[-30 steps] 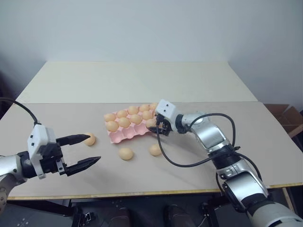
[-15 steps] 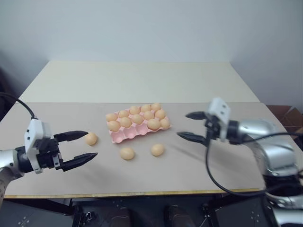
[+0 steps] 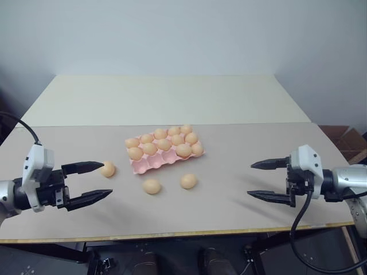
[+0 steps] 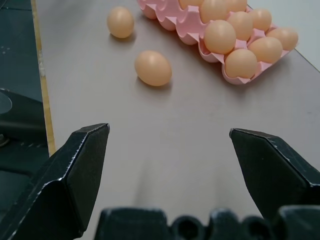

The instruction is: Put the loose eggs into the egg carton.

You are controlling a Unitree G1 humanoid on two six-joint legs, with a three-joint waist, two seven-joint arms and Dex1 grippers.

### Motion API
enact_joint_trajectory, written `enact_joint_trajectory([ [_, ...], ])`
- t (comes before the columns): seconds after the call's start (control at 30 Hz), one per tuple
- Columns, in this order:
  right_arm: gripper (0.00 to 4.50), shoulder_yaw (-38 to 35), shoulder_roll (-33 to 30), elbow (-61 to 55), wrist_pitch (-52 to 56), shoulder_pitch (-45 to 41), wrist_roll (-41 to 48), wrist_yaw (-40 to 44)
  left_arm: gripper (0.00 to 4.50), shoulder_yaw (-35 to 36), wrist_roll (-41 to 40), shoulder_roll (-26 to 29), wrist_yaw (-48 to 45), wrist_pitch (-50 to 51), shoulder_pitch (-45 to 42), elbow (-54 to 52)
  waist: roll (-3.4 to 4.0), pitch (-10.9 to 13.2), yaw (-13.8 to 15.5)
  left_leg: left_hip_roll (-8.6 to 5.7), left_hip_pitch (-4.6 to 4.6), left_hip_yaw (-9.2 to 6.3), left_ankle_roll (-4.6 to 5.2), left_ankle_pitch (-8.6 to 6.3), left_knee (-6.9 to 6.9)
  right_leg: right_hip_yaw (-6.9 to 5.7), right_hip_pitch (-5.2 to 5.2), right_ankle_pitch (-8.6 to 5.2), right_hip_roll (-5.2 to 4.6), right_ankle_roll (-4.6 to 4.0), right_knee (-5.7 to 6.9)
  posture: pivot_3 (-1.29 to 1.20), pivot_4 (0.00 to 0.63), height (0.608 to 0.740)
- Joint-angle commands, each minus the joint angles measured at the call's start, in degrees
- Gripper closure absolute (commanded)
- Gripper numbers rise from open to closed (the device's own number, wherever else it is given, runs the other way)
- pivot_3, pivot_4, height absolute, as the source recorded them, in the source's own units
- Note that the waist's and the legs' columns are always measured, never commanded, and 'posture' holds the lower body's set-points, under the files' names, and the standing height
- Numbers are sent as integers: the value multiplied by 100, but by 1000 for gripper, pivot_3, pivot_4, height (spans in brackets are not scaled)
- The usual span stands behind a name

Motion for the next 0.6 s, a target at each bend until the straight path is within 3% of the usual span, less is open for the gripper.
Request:
enact_joint_trajectory([
  [0.03, 26, 34, -39, -55, -195, -190, 139, 1, 0, 133, -20, 20, 2, -74, -12, -134, 0, 0, 2, -1, -1, 0, 0, 0, 0, 0, 0, 0, -1, 0, -1, 0, 150, 740],
  [0.27, 26, 1251, 576, 2, -585, -1050, -469, -372, 0, 52, -13, -4, 40, -78, 6, -202, 0, 0, -23, 7, 6, 0, 0, 0, 0, 2, -1, 0, 9, 0, 5, 0, 150, 740],
  [0.6, 26, 3275, 1993, 1231, -1488, -2268, -1992, -801, 0, 10, -22, 35, 51, -53, -32, -251, -1, -1, -6, 8, -4, 0, 0, 0, 1, 0, -5, 4, 13, 1, 7, 0, 150, 740],
])
